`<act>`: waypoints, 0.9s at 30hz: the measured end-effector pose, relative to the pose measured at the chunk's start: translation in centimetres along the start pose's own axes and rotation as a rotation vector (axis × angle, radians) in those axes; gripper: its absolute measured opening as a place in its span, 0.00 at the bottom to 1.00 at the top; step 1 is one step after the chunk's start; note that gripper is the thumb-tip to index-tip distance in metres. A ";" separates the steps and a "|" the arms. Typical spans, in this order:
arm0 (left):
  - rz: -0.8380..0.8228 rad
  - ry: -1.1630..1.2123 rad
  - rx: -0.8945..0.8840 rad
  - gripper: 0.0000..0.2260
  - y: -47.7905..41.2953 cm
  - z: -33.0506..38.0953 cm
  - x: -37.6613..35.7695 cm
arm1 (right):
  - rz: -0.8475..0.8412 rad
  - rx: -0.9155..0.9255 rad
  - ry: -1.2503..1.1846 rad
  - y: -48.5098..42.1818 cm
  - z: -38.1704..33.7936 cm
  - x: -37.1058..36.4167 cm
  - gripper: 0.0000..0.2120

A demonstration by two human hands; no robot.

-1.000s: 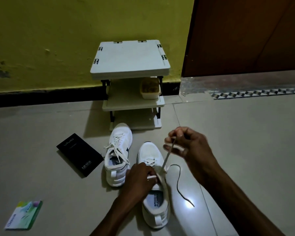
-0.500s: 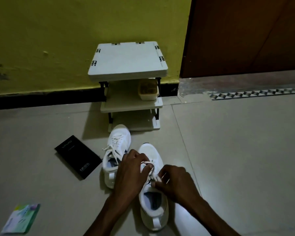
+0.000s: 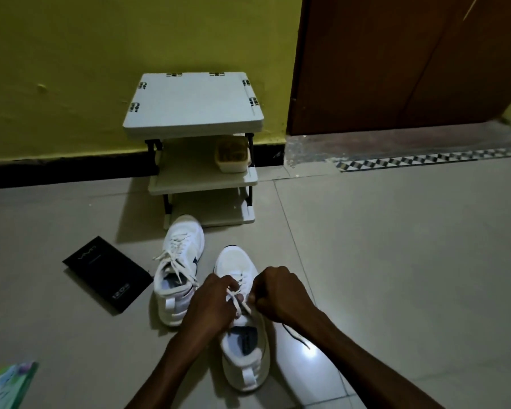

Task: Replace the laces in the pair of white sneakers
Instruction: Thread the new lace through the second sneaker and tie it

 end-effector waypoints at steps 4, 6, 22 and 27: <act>-0.051 -0.017 -0.037 0.16 0.1 0.1 0.3 | -0.012 -0.062 -0.079 -0.3 0.6 0.3 0.06; -0.025 -0.025 -0.060 0.16 0.3 0.3 0.7 | -0.008 -0.072 -0.167 -0.1 0.4 1.2 0.06; 0.047 0.000 -0.060 0.17 0.6 0.7 1.2 | -0.085 -0.105 -1.435 1.6 -4.6 6.1 0.11; 0.062 0.121 -0.054 0.10 0.8 -0.3 1.4 | -0.035 -0.167 -1.121 1.5 -2.5 6.5 0.11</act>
Point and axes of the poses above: each hand's wrist, its own y-axis away from the middle knuckle, its own x-axis out of the back of the hand, z = x × y, the point moved 10 cm from there along -y, towards the middle knuckle, and after that the axes turned 15 degrees about -y, right-handed, at the moved point
